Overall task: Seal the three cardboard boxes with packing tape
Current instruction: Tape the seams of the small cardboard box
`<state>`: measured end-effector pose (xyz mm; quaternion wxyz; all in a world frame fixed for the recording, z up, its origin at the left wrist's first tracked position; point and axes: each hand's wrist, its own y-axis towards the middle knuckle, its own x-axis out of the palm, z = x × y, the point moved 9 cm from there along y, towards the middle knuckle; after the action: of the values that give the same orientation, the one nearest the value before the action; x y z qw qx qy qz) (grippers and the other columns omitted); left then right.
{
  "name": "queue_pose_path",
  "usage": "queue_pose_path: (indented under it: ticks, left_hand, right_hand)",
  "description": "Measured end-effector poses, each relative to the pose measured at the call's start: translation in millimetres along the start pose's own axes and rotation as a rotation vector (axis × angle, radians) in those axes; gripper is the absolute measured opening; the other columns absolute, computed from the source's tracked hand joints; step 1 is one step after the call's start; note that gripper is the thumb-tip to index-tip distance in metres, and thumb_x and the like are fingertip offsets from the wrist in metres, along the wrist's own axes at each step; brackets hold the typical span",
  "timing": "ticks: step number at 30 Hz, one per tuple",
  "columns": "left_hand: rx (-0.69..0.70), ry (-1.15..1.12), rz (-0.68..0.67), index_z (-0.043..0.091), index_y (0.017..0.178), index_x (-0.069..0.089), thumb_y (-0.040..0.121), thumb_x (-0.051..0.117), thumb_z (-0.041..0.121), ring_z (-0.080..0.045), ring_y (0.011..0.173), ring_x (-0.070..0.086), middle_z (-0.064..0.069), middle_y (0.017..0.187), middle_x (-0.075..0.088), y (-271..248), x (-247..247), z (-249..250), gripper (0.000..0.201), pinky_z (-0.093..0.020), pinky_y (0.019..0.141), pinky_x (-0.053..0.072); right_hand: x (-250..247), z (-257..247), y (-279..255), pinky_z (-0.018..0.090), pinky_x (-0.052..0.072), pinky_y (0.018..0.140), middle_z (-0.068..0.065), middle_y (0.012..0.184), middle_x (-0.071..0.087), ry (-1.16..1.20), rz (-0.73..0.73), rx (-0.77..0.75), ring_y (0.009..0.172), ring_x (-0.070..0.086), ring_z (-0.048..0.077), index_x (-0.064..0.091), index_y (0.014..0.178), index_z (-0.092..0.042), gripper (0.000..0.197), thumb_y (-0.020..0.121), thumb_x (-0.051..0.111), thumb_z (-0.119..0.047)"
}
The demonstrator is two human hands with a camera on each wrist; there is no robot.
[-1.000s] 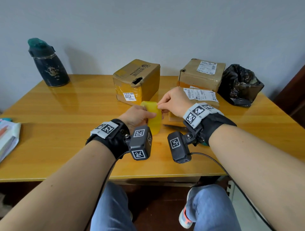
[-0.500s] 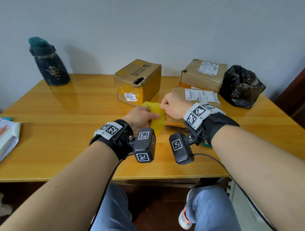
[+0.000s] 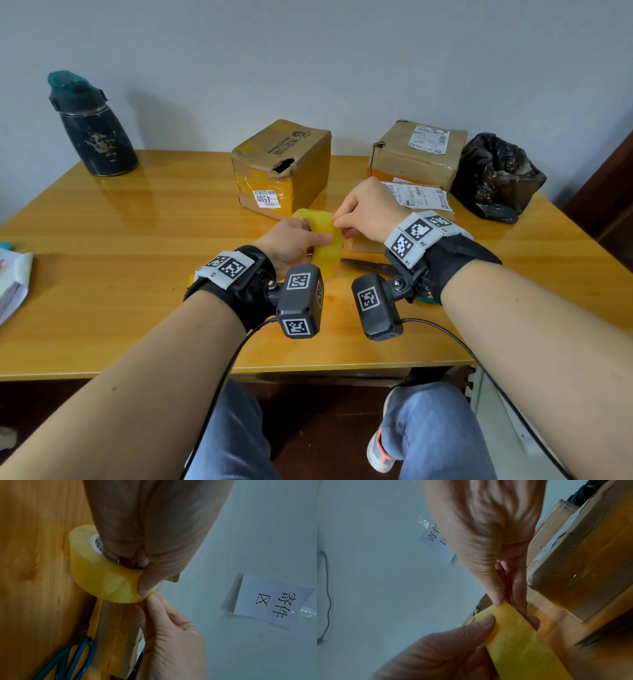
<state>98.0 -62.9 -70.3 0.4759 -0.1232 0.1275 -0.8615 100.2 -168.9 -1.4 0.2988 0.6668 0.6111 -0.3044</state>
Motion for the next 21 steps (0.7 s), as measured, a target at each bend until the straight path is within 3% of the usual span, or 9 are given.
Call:
queue_pose_path:
  ticks: [4,8,11,13,16,18,21]
  left_hand:
    - [-0.001,0.031,0.004,-0.013,0.121,0.055,0.096,0.052,0.004,-0.012,0.064,0.068,-0.024,0.11,0.064,-1.3,-1.9,-1.0,0.03,-0.017,0.047,0.048]
    - [0.008,0.111,0.032,-0.018,0.121,0.051,0.095,0.054,0.006,-0.009,0.054,0.061,-0.03,0.107,0.063,-1.2,-3.6,0.0,0.036,-0.015,0.044,0.044]
    - [0.011,0.147,0.045,-0.017,0.125,0.05,0.094,0.056,0.008,-0.017,0.067,0.062,-0.033,0.122,0.058,-0.7,-4.9,1.0,0.039,-0.017,0.047,0.047]
    - [0.01,0.159,0.044,-0.017,0.125,0.05,0.095,0.056,0.008,-0.023,0.076,0.062,-0.033,0.123,0.057,-0.1,-4.8,0.9,0.039,-0.018,0.049,0.049]
    - [0.016,0.198,0.054,-0.02,0.123,0.051,0.095,0.055,0.006,-0.011,0.055,0.06,-0.033,0.108,0.062,-0.3,-4.9,1.7,0.038,-0.016,0.044,0.045]
    - [0.017,0.22,0.059,-0.022,0.121,0.049,0.095,0.054,0.005,-0.006,0.041,0.054,-0.025,0.088,0.06,-0.7,-4.2,2.2,0.037,-0.014,0.041,0.041]
    - [0.01,0.244,0.07,-0.019,0.121,0.051,0.095,0.055,0.006,-0.006,0.041,0.053,-0.023,0.091,0.058,-3.1,-2.9,4.0,0.036,-0.014,0.041,0.041]
  right_hand:
    - [0.0,4.4,2.8,0.035,0.06,0.07,0.018,0.076,0.072,0.045,-0.027,0.032,0.066,0.071,0.023,0.072,0.081,0.006,0.007,0.081,0.069,0.0]
    - [9.3,8.5,3.9,0.037,0.059,0.074,0.014,0.075,0.067,0.003,-0.096,0.07,0.066,0.067,0.022,0.069,0.093,0.01,0.017,0.09,0.058,-0.003]
    - [13.1,9.8,3.1,0.037,0.059,0.072,0.015,0.078,0.065,-0.054,-0.093,0.062,0.068,0.066,0.022,0.066,0.094,0.011,0.021,0.094,0.051,-0.004]
    - [14.8,8.9,2.4,0.037,0.059,0.069,0.017,0.082,0.065,-0.123,-0.105,0.037,0.073,0.067,0.026,0.065,0.082,0.007,0.024,0.095,0.048,-0.005]
    - [19.1,8.5,1.8,0.03,0.048,0.058,0.01,0.075,0.051,-0.202,-0.137,0.02,0.067,0.056,0.022,0.05,0.066,-0.01,0.033,0.097,0.042,-0.005]
    - [21.2,8.3,0.3,0.026,0.041,0.055,0.007,0.077,0.044,-0.262,-0.146,0.017,0.068,0.048,0.02,0.046,0.072,-0.011,0.028,0.098,0.039,-0.004]
    - [22.2,5.9,-4.1,0.021,0.031,0.05,0.007,0.082,0.038,-0.303,-0.152,-0.009,0.067,0.039,0.016,0.043,0.084,-0.01,0.017,0.098,0.036,-0.002]
